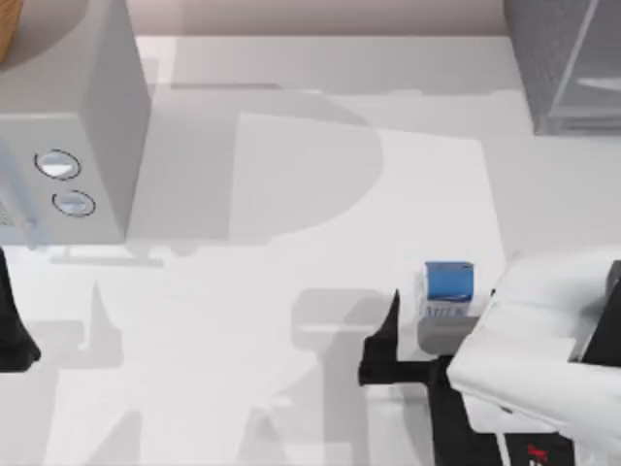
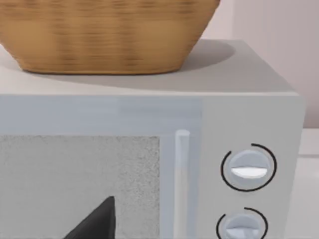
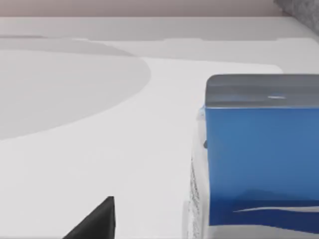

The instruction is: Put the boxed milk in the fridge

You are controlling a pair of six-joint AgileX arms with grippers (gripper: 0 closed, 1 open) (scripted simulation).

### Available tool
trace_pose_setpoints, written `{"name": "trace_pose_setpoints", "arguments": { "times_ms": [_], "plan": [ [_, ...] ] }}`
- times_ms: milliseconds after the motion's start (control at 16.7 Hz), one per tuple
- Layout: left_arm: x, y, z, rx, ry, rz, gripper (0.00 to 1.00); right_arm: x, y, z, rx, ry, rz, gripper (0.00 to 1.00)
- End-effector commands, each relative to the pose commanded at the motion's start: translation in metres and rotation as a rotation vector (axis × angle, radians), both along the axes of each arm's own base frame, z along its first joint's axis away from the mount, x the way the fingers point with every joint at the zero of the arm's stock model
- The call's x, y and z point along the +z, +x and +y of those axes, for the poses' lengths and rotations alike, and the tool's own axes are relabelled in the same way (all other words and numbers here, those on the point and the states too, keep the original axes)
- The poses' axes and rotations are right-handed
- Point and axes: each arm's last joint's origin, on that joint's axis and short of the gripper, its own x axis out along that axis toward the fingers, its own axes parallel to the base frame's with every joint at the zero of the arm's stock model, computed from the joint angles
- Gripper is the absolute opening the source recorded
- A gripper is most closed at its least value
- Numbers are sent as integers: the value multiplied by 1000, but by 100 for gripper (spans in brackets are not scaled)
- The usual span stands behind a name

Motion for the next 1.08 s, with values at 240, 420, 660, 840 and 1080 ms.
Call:
{"name": "trace_pose_setpoints", "arguments": {
  "times_ms": [240,420,660,840,1080],
  "plan": [
    [0,0,0,0,0,0,100,-3,30,0,0,0,-1,100],
    [0,0,0,0,0,0,100,-4,39,-1,0,0,-1,100],
    [0,0,0,0,0,0,100,-4,39,-1,0,0,-1,85],
    [0,0,0,0,0,0,100,-4,39,-1,0,0,-1,62],
    [0,0,0,0,0,0,100,-4,39,-1,0,0,-1,32]
  ]
}}
